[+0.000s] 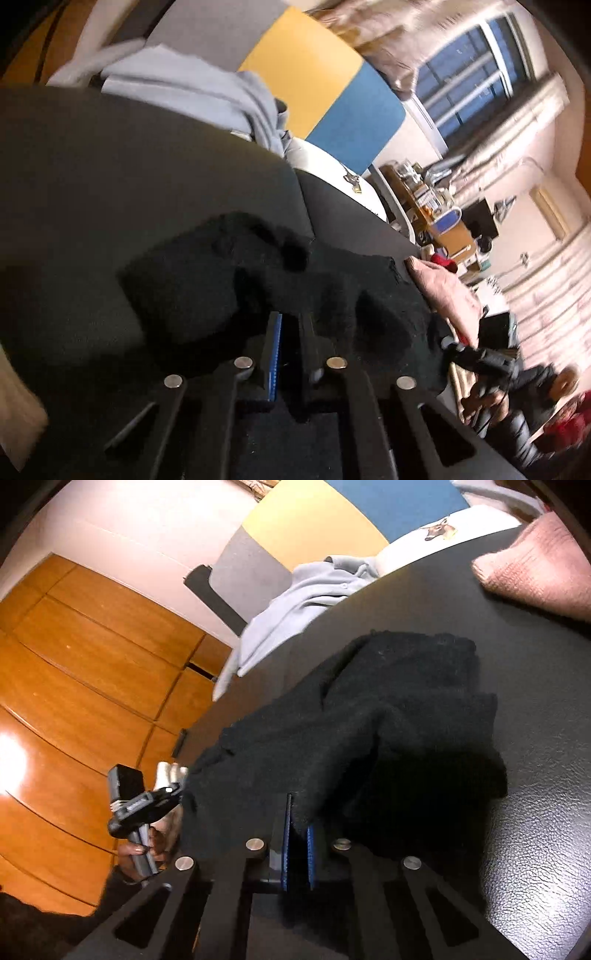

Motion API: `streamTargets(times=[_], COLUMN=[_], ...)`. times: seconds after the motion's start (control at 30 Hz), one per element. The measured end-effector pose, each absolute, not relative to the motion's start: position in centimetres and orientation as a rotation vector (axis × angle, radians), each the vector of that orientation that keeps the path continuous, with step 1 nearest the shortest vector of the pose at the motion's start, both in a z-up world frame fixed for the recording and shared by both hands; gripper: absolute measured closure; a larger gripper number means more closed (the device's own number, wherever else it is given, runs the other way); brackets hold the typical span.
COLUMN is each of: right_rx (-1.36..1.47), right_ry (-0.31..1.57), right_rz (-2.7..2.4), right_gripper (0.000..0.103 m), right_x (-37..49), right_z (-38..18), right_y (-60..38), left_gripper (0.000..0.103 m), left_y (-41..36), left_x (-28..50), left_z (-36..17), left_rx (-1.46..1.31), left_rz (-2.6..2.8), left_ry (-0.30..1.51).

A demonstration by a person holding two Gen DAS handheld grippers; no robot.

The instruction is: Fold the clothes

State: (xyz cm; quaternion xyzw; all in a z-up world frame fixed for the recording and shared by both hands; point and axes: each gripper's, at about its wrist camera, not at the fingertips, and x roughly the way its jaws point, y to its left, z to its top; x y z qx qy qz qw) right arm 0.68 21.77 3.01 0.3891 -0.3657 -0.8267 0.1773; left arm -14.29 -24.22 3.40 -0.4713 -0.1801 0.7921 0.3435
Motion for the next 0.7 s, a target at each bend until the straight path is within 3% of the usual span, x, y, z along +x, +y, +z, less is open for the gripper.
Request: streamTargets(times=[0.13, 0.23, 0.33, 0.4, 0.47, 0.57, 0.7], right_rx=[1.107, 1.102, 1.112, 1.112, 1.098, 1.007, 0.813], right_ry=[-0.998, -0.988, -1.03, -1.049, -1.06, -1.113, -1.257], right_rz=[-2.274, -2.224, -2.211, -2.193, -2.184, -2.182, -2.194], right_gripper=[0.095, 0.095, 0.095, 0.095, 0.095, 0.095, 0.095], right_x=[0.4, 0.4, 0.5, 0.4, 0.2, -0.2, -1.8], right_z=[3.8, 3.8, 3.6, 3.3, 3.4, 4.2, 5.0], right_y=[21.4, 21.3, 22.4, 22.6, 22.6, 23.2, 25.4], left_gripper=[0.097, 0.077, 0.077, 0.079, 0.099, 0.098, 0.098], left_y=[-23.4, -23.2, -23.9, -23.5, -23.1, -23.1, -23.3], left_x=[-14.7, -15.2, -15.5, -15.5, -15.6, -16.4, -19.6], left_z=[2.9, 1.3, 0.7, 0.9, 1.7, 3.1, 3.5], left_rx=[-1.29, -1.374, -1.383, -1.376, -1.327, -1.216, -1.058], left_rz=[1.903, 1.86, 1.825, 1.79, 1.729, 1.649, 1.586], left_ry=[-0.445, -0.471, -0.544, -0.515, -0.553, -0.679, -0.975])
